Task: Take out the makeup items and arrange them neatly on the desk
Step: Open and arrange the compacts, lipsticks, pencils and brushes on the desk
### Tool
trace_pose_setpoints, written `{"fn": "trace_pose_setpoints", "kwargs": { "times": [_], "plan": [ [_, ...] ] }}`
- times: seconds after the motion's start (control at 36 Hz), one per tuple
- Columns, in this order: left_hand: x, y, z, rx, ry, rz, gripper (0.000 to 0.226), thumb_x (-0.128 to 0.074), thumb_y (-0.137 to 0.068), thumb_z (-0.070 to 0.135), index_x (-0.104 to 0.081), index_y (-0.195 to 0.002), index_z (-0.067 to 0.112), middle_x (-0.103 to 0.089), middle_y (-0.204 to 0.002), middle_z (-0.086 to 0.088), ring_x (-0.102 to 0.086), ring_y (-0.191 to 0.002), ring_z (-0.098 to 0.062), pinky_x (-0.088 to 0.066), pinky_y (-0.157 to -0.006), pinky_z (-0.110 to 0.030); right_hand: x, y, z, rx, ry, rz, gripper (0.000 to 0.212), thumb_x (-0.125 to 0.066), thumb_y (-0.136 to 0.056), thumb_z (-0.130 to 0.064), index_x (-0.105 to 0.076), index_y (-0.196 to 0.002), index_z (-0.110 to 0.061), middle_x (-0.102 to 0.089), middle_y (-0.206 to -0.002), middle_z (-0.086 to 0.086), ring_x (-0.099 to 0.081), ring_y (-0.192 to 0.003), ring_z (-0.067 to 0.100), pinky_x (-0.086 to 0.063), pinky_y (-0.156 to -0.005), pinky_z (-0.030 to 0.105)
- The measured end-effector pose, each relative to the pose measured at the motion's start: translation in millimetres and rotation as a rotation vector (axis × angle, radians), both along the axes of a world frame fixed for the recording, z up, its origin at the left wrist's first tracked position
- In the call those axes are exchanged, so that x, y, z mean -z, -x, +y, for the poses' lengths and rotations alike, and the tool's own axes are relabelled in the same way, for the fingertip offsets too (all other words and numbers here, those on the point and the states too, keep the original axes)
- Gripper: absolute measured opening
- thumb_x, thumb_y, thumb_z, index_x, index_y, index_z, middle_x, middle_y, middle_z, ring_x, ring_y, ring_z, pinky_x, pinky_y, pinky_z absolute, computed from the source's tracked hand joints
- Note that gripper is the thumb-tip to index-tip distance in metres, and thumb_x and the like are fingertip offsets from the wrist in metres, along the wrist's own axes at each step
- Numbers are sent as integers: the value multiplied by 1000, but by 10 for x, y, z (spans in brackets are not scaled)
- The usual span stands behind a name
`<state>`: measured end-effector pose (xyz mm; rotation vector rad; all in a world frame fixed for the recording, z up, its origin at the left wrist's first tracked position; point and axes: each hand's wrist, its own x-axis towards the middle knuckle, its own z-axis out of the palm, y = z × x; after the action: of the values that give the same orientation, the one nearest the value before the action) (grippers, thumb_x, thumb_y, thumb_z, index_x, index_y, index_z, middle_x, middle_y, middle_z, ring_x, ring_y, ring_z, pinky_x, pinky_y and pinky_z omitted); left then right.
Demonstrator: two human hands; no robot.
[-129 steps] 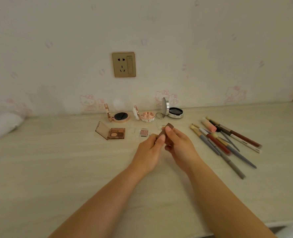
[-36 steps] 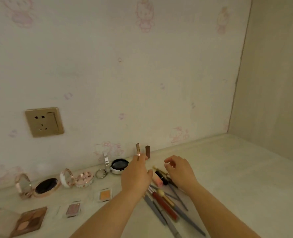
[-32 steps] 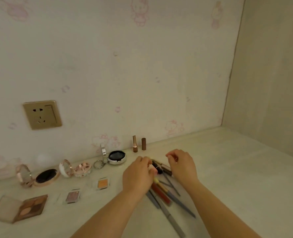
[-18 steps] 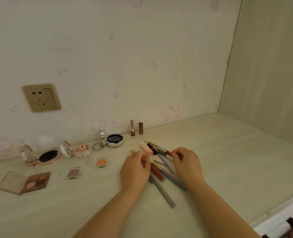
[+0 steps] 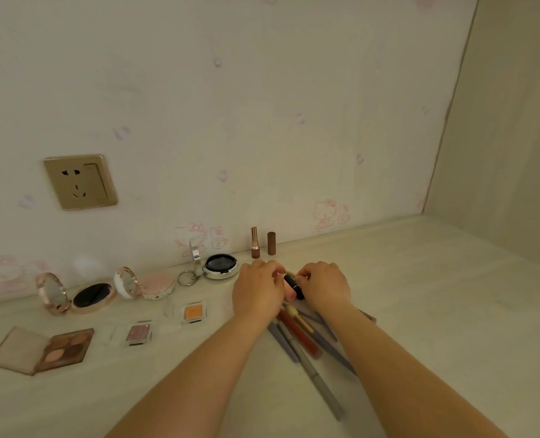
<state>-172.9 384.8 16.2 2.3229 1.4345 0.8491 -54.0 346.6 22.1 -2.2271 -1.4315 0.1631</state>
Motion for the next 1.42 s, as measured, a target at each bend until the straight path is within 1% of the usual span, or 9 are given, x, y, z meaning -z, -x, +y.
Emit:
{"fn": "trace_pose_setpoints", "kwargs": {
  "times": [0.22, 0.42, 0.53, 0.69, 0.78, 0.92, 1.08, 1.31, 1.42],
  "plan": [
    [-28, -31, 175, 35, -19, 112, 26, -43, -97, 27, -65, -110, 26, -57, -115, 3, -42, -112, -19, -41, -88, -32, 20, -9, 169, 61, 127, 28, 25, -57, -86, -40, -72, -91, -20, -68, -93, 3, -59, -90, 19, -47, -68, 27],
    [15, 90, 162, -57, 2, -4, 26, -41, -97, 19, -63, -110, 25, -57, -117, 2, -42, -115, -20, -40, -87, -31, -1, 29, 116, 38, 223, -70, 27, -63, -79, -39, -69, -91, -16, -65, -84, 2, -60, -77, 17, -43, -61, 25],
    [52, 192, 84, -55, 29, -47, 24, -42, -97, 19, -63, -107, 25, -59, -114, 3, -46, -112, -19, -43, -88, -33, -29, 79, -10, 60, 141, -81, 25, -60, -83, -36, -68, -95, -16, -64, -87, 0, -60, -80, 16, -46, -63, 25],
    [74, 350, -180, 33, 48, -193, 19, -48, -96, 25, -65, -106, 23, -63, -106, 5, -57, -98, -12, -45, -83, -26, -78, 242, -330, -42, -205, 312, 22, -62, -85, -33, -66, -101, -18, -59, -94, -3, -53, -80, 10, -40, -69, 21],
    [87, 450, -365, 70, 100, -324, 21, -48, -97, 24, -63, -112, 21, -63, -108, 6, -56, -96, -7, -43, -83, -20, -88, 378, -507, -144, -262, 446, 12, -59, -89, -30, -61, -97, -21, -60, -89, -8, -54, -75, 3, -39, -62, 14],
    [137, 655, -689, 109, 159, -495, 18, -49, -96, 22, -65, -104, 23, -66, -99, 8, -61, -92, -6, -46, -80, -18, -61, 646, -710, -189, -310, 671, 11, -58, -90, -31, -65, -97, -26, -66, -96, -4, -62, -89, 11, -48, -76, 22],
    [143, 864, -938, 126, 248, -540, 15, -50, -96, 27, -64, -93, 31, -68, -90, 15, -63, -86, 1, -40, -70, -3, -38, 969, -814, -243, -332, 1144, 19, -54, -93, -20, -65, -77, -18, -58, -59, -10, -48, -61, 9, -40, -64, 24],
    [207, 1017, -962, 54, 245, -549, 9, -58, -91, 22, -66, -93, 26, -69, -84, 14, -62, -79, 5, -42, -70, -4, 44, 1137, -872, -195, -247, 1036, 19, -51, -93, -13, -55, -74, -14, -51, -61, -3, -45, -58, 10, -36, -55, 21],
    [243, 992, -965, 52, 190, -483, 10, -62, -89, 20, -67, -98, 21, -68, -90, 10, -62, -83, 0, -41, -71, -3, 61, 1084, -875, -137, -296, 982, 24, -50, -94, -22, -55, -72, -14, -48, -61, -2, -43, -59, 12, -33, -58, 25]
  ]
}}
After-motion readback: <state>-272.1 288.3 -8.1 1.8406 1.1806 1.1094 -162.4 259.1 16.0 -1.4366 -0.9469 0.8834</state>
